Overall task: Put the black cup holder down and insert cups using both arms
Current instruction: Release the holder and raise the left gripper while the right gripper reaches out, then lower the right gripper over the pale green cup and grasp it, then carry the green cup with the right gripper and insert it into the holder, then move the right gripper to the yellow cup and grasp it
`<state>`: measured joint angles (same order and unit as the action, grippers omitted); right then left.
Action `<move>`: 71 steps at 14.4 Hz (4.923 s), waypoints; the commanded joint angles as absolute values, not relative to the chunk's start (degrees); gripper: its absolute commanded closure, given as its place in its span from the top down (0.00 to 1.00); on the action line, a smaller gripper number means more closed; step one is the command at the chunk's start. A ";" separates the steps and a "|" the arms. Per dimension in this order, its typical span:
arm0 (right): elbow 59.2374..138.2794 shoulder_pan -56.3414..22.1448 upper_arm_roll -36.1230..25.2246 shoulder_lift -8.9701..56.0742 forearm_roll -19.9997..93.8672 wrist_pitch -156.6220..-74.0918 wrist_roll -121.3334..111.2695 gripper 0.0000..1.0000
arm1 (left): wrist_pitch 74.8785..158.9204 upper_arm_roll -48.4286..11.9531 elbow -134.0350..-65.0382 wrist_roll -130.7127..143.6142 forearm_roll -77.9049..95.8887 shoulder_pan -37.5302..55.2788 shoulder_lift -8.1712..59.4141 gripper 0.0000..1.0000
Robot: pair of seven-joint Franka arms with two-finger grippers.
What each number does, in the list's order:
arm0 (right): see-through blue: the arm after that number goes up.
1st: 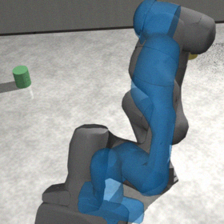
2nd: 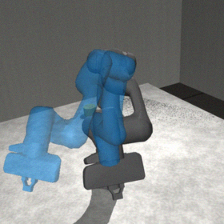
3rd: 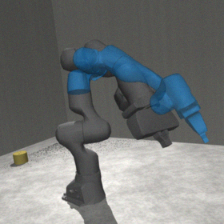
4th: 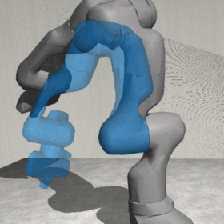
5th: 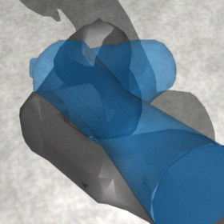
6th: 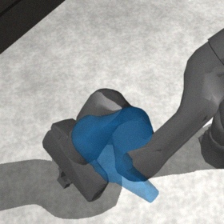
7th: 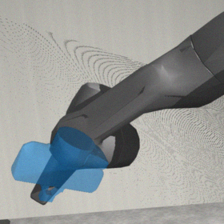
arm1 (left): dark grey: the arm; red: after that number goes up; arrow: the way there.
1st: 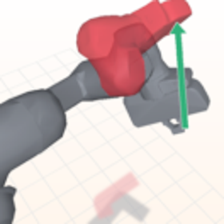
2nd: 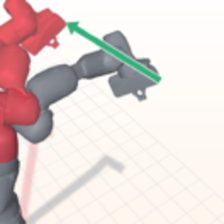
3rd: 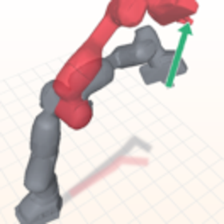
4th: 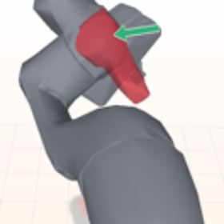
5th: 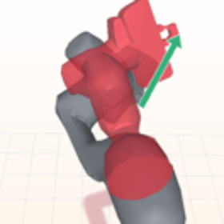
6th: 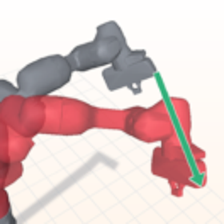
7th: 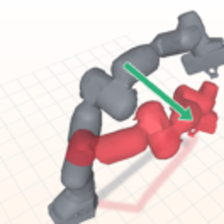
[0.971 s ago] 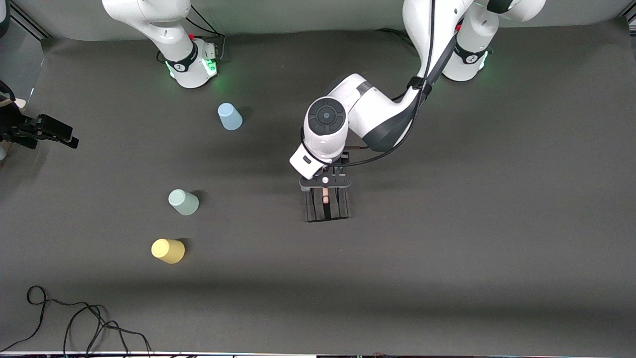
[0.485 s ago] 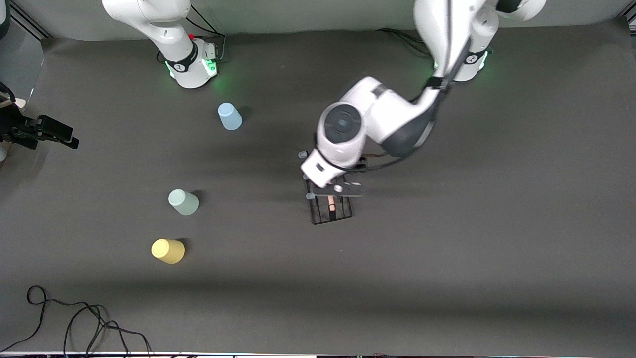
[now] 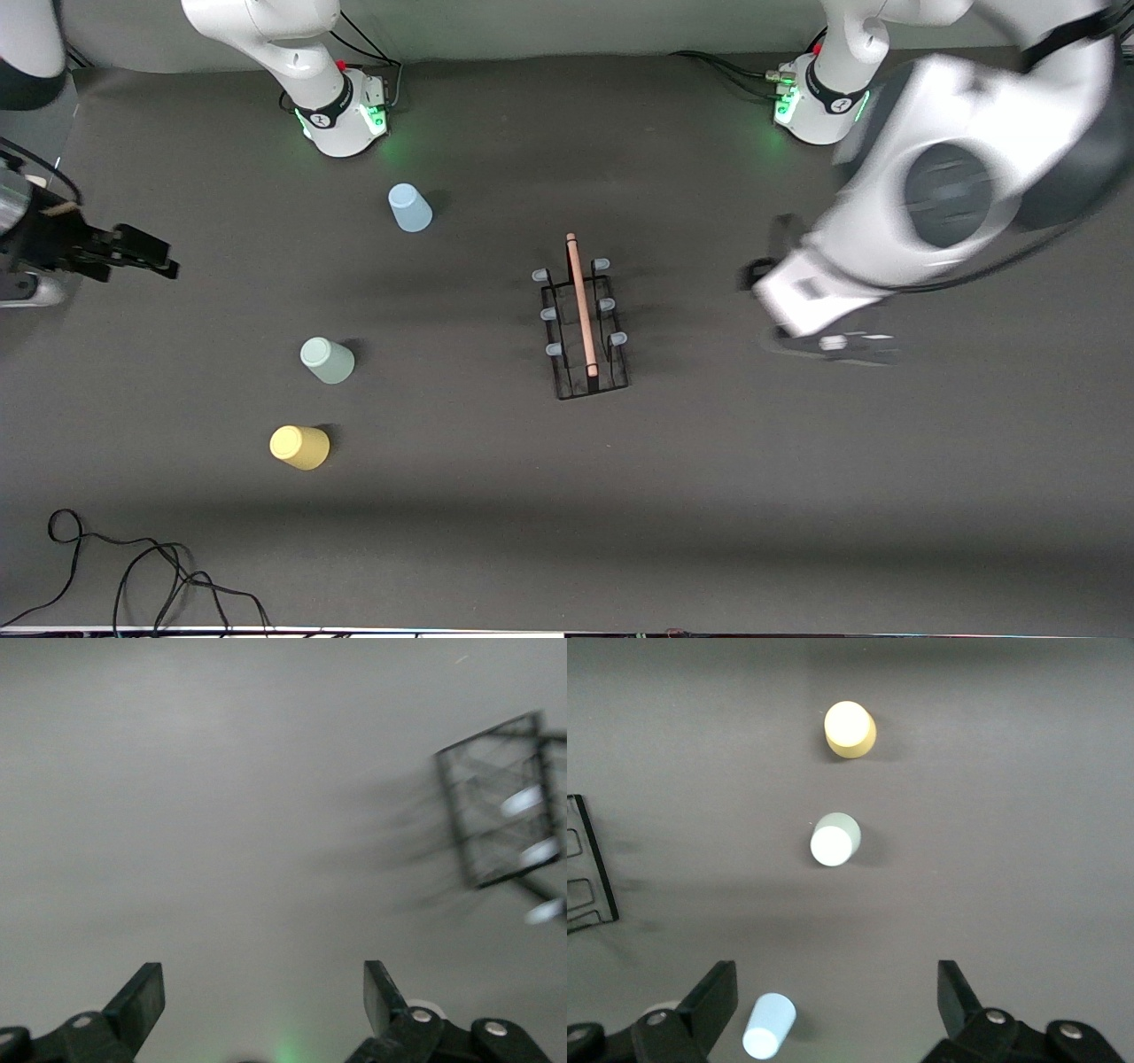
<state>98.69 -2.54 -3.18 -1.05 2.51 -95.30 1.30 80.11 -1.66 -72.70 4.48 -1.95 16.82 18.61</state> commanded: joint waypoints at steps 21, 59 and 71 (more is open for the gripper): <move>130.34 -7.82 -3.60 16.61 2.90 -150.82 8.61 1.00 | 90.71 -2.72 -97.83 -7.56 -4.31 0.45 -1.76 0.99; 101.51 -48.26 -3.08 22.15 2.99 -124.45 64.34 1.00 | 88.68 -2.46 -97.12 -8.26 -2.99 -1.05 -0.70 1.00; 94.22 -23.33 -6.15 21.35 2.81 -113.46 27.05 1.00 | 88.68 -2.46 -97.03 -8.26 -2.99 -1.14 -0.70 1.00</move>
